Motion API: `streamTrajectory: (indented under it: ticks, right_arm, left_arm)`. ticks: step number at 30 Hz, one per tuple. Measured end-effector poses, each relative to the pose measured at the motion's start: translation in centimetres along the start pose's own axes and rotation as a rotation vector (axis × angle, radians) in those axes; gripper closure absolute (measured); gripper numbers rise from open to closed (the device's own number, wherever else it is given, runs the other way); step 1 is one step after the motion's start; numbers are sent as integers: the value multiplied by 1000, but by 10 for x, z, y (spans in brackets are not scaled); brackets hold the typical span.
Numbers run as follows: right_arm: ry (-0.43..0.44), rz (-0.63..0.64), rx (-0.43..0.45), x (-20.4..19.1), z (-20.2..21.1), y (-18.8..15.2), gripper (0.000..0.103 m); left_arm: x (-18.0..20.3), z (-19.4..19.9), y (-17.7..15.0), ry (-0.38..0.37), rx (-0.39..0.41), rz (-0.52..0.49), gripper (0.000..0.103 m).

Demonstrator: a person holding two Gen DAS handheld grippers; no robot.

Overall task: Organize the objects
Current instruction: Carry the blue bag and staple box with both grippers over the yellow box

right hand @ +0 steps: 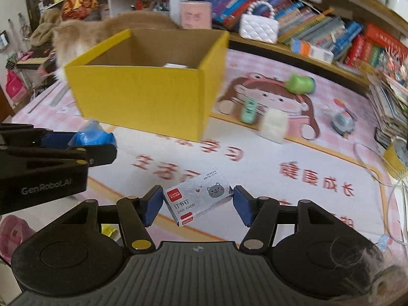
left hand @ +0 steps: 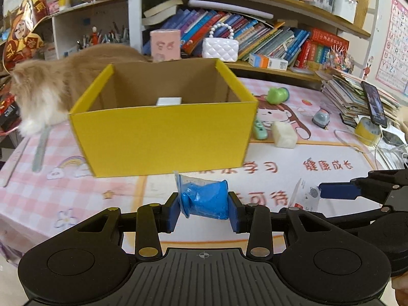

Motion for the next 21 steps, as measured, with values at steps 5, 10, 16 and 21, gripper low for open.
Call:
streamTrajectory:
  ticks: [5,10,16,21]
  right_arm:
    - [0,-1,24,-36,5,-1,45]
    - [11,-11,33,-66,5,-2,45]
    - [31,-17,30,-91,4,2,45]
    - [27,-18,36,-100,4,7,45]
  left_arm:
    - [-29,16,-11,-4,16,-13,66]
    - [-55,30,-20,5,27,-12,66]
    - [-81,45,-28,17,34,1,66]
    - [-92,51,-23,19,59,14,66]
Point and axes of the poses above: each gripper's, at about its wrist camera, not at the fingertips, and z roughly against the way its jaws point, x to its right, y to its top, the point moved 3 cm from there along -z, roughly the way its jaws point, and after that the axes turned 1 degree about x, right-handed, at the moved point
